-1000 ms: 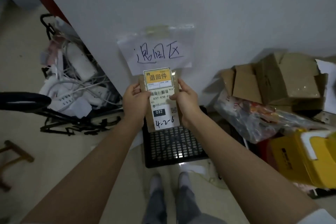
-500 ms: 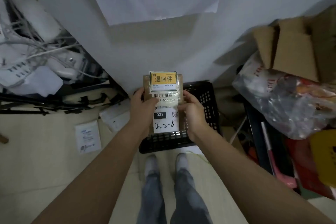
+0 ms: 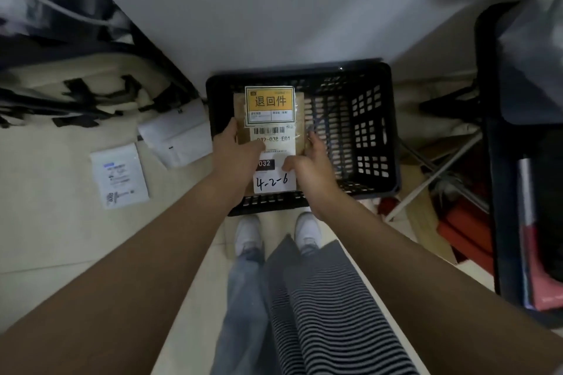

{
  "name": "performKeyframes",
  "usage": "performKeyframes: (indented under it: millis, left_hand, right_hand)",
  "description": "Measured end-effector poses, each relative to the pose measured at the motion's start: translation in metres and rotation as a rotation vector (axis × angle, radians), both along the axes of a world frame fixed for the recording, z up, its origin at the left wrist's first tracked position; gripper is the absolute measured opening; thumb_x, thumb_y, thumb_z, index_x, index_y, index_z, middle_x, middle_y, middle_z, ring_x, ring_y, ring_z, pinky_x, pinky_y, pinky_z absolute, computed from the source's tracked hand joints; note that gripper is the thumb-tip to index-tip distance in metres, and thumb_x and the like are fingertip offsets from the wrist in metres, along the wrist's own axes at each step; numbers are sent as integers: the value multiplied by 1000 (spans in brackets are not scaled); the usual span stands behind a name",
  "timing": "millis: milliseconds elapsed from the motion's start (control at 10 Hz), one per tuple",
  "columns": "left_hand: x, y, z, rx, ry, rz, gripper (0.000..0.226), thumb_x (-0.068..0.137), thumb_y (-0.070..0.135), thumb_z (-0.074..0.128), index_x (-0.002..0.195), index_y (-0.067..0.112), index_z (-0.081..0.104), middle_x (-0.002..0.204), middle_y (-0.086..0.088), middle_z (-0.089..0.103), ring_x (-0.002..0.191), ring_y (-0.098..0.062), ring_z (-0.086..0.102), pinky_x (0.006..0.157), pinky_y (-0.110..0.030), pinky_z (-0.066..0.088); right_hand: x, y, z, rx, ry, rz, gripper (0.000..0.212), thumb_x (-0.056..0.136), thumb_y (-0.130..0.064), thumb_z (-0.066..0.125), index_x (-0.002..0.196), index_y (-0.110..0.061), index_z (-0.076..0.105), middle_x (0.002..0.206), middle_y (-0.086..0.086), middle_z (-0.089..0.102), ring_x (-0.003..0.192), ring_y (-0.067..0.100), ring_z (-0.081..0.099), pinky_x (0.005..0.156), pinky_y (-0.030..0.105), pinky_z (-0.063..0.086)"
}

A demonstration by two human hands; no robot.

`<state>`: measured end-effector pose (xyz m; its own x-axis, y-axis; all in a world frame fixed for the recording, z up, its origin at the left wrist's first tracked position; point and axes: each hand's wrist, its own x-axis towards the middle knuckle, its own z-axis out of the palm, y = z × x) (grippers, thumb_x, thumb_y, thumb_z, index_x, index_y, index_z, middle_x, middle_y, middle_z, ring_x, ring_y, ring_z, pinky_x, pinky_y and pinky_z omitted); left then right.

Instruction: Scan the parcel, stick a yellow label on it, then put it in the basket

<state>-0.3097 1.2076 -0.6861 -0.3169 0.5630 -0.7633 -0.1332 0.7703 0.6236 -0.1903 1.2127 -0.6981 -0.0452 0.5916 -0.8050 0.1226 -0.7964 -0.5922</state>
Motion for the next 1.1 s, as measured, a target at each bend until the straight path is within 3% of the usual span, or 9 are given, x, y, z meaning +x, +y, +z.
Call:
performKeyframes:
  millis: [100, 200, 300, 400, 500, 700, 900, 1000, 1100]
  left_hand:
    - [-3, -4, -29, -62, -26, 19, 40, 87, -2, 52, 124, 11, 58, 102, -5, 67, 75, -13, 64, 55, -22, 58]
    - [-9, -1, -61, -65, -22, 18, 44, 88, 1, 51, 130, 12, 54, 112, -7, 67, 77, -13, 66, 54, -24, 58]
    - [-11, -1, -89, -60, 7, -1, 43, 88, 0, 50, 129, 13, 56, 115, -6, 67, 79, -12, 65, 60, -25, 57]
    - [-13, -4, -115, -81, -3, 29, 44, 88, -1, 49, 128, 15, 57, 110, -3, 67, 77, -8, 64, 48, -17, 54]
    - [-16, -6, -136, -97, -34, 75, 45, 88, -3, 49, 126, 17, 59, 112, -2, 68, 81, -11, 66, 53, -20, 55]
    - [-24, 1, -167, -85, -49, 88, 44, 88, -4, 50, 126, 17, 58, 103, 1, 67, 76, -9, 64, 44, -15, 53]
    - [-29, 7, -184, -117, -140, 86, 41, 89, 5, 54, 130, 14, 56, 115, 0, 66, 77, -4, 60, 37, -8, 46]
    - [-26, 7, -194, -68, -143, 84, 41, 89, 6, 55, 128, 16, 55, 116, -1, 65, 87, -11, 64, 53, -18, 55]
    - [-17, -10, -202, -150, -14, 138, 52, 86, 8, 58, 135, 20, 47, 121, -1, 62, 101, -19, 62, 85, -35, 56]
  right_hand:
    - [2, -4, -30, -35, 3, -27, 57, 76, 9, 54, 119, -28, 49, 95, -9, 65, 83, 11, 62, 66, 27, 53]
    - [3, -5, -65, -64, 1, -41, 55, 74, 8, 56, 112, -32, 56, 112, 3, 68, 101, 26, 65, 79, 40, 57]
    - [3, -3, -89, -81, 14, -48, 52, 75, 8, 58, 90, -42, 56, 111, 6, 69, 100, 29, 66, 69, 33, 55]
    - [5, 1, -110, -74, 50, 23, 49, 77, 8, 56, 97, -36, 60, 104, 3, 71, 94, 24, 67, 66, 26, 56]
    - [5, 6, -129, -73, 79, 61, 52, 79, 10, 53, 110, -31, 60, 103, 3, 69, 90, 22, 66, 66, 27, 57]
    - [-1, 12, -162, -101, 94, 141, 53, 80, 8, 55, 115, -31, 59, 109, 2, 70, 96, 18, 65, 69, 22, 55]
    - [-1, 22, -179, -75, 127, 120, 50, 82, 8, 52, 114, -30, 57, 101, -5, 67, 86, 9, 64, 60, 14, 54]
    - [-6, 23, -190, -29, 42, 203, 62, 79, 4, 59, 132, -28, 52, 111, -3, 65, 107, 19, 62, 92, 32, 52]
    - [-10, 13, -198, 13, -107, 354, 65, 74, -6, 66, 135, -24, 50, 123, 2, 62, 114, 24, 59, 99, 41, 49]
